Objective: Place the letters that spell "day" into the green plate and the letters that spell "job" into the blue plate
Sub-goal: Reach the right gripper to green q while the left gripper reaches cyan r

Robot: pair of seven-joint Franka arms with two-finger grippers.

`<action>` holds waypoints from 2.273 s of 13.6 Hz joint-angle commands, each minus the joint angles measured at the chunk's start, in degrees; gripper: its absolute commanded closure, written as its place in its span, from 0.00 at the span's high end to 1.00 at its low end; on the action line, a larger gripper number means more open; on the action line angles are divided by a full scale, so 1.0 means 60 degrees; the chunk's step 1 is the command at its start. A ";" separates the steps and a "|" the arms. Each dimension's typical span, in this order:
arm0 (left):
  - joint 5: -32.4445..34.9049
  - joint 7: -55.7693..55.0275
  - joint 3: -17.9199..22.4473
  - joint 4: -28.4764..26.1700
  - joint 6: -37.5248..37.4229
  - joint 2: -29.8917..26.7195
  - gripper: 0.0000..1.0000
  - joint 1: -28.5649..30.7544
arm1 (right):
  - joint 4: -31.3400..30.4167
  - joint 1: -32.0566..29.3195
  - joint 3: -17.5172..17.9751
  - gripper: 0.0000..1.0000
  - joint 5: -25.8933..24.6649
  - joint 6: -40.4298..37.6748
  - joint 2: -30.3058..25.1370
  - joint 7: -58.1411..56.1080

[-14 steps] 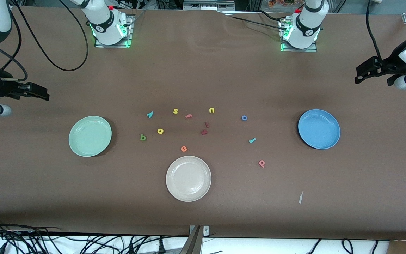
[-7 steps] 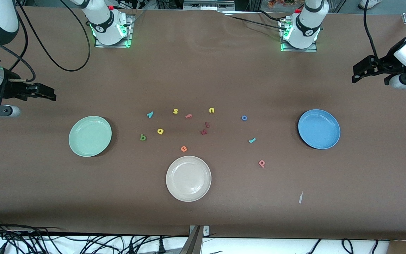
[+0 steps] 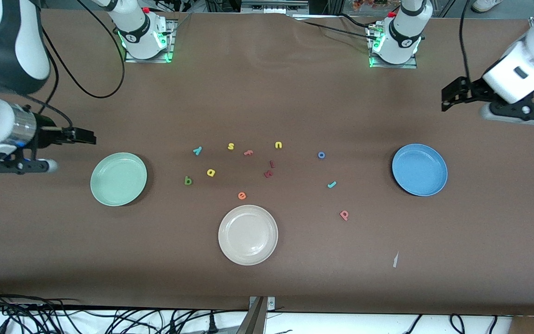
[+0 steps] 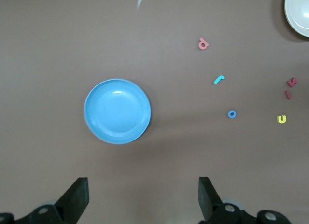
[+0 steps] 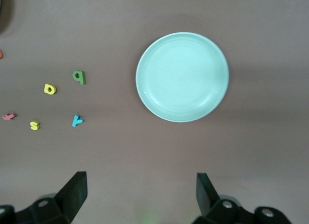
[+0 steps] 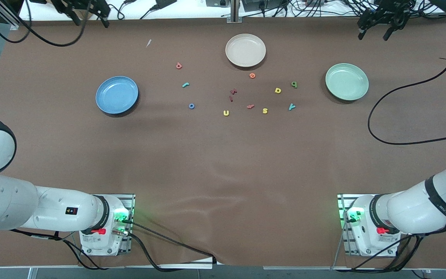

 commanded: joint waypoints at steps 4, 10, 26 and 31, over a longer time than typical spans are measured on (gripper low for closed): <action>-0.0168 -0.0068 0.0043 -0.2075 0.2677 0.0113 1.00 -0.0811 | -0.0402 0.0704 -0.0011 1.00 0.0243 0.1440 0.0696 0.0690; -0.0051 -0.0068 0.0057 -0.2032 0.3864 0.1914 1.00 -0.1969 | -0.2011 0.2168 -0.0011 1.00 0.0258 0.3444 0.0667 0.3428; -0.0051 0.0064 0.0160 -0.1755 0.8115 0.5489 1.00 -0.2966 | -0.3656 0.3036 0.0574 1.00 0.0258 0.9163 0.2849 0.4648; -0.0007 0.0093 0.0174 -0.1710 0.8759 0.5988 0.99 -0.2981 | -0.3437 0.2948 0.0575 0.85 0.0243 0.9163 0.3142 0.4516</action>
